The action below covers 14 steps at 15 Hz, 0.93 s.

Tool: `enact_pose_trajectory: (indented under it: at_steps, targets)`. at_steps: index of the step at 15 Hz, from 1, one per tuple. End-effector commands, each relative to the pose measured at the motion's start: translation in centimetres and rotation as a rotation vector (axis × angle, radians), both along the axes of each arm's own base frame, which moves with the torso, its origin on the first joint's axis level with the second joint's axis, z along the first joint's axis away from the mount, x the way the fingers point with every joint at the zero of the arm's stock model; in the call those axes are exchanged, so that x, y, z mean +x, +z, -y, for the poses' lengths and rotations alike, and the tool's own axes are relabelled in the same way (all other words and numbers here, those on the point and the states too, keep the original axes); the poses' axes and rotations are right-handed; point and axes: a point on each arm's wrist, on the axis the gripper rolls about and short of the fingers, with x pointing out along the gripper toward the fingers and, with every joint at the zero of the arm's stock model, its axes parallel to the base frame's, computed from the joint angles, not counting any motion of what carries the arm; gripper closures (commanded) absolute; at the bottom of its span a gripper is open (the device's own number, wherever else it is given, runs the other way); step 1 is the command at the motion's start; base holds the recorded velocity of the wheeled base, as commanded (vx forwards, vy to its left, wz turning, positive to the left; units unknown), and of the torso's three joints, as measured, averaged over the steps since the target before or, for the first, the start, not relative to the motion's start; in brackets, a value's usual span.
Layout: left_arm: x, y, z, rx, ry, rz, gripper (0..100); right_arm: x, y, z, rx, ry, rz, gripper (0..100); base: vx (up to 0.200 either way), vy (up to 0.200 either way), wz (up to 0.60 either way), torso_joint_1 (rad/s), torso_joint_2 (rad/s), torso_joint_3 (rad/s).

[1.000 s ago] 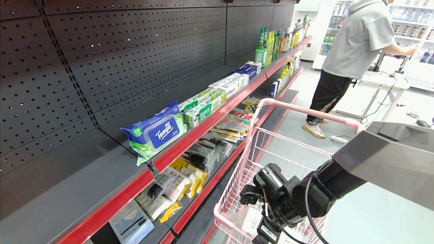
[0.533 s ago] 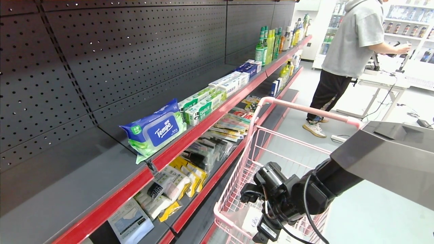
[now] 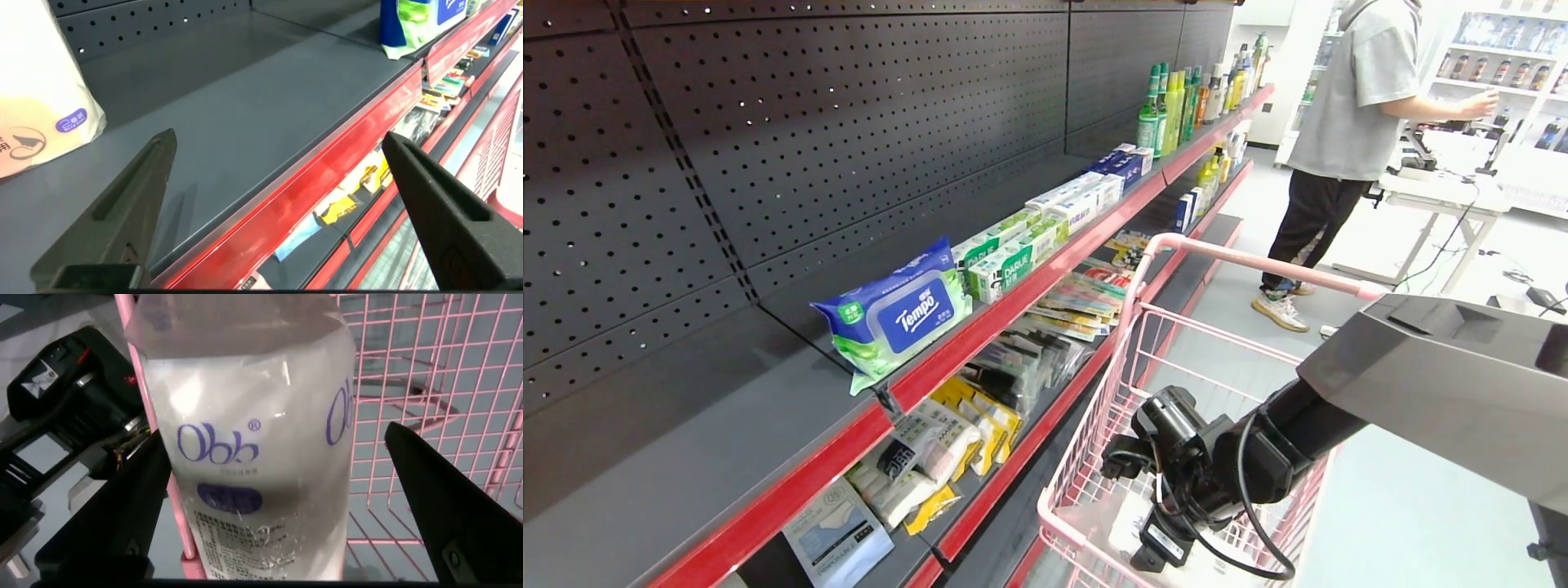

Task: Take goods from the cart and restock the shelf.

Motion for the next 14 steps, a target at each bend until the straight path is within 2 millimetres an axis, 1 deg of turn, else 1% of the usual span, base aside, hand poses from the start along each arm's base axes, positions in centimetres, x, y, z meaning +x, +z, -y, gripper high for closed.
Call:
enact_pose_trajectory:
  at_steps: [1, 5, 8, 14]
  targets:
    - [0.0, 0.0, 0.0, 0.0, 0.0, 0.0, 0, 0.3, -0.5, -0.3, -0.004, 0.009, -0.002, 0, 0.0, 0.0, 0.0, 0.0, 0.0, 0.0]
    - [0.0, 0.0, 0.0, 0.0, 0.0, 0.0, 0, 0.7, -1.3, -0.5, -0.01, 0.011, -0.007, 0, 0.0, 0.0, 0.0, 0.0, 0.0, 0.0]
    - [0.0, 0.0, 0.0, 0.0, 0.0, -0.001, 0, 1.9, -1.3, -0.5, -0.022, -0.011, 0.03, 0, 0.0, 0.0, 0.0, 0.0, 0.0, 0.0]
    - [0.0, 0.0, 0.0, 0.0, 0.0, 0.0, 0, 2.1, -1.5, -0.2, -0.041, 0.001, 0.034, 0, 0.0, 0.0, 0.0, 0.0, 0.0, 0.0]
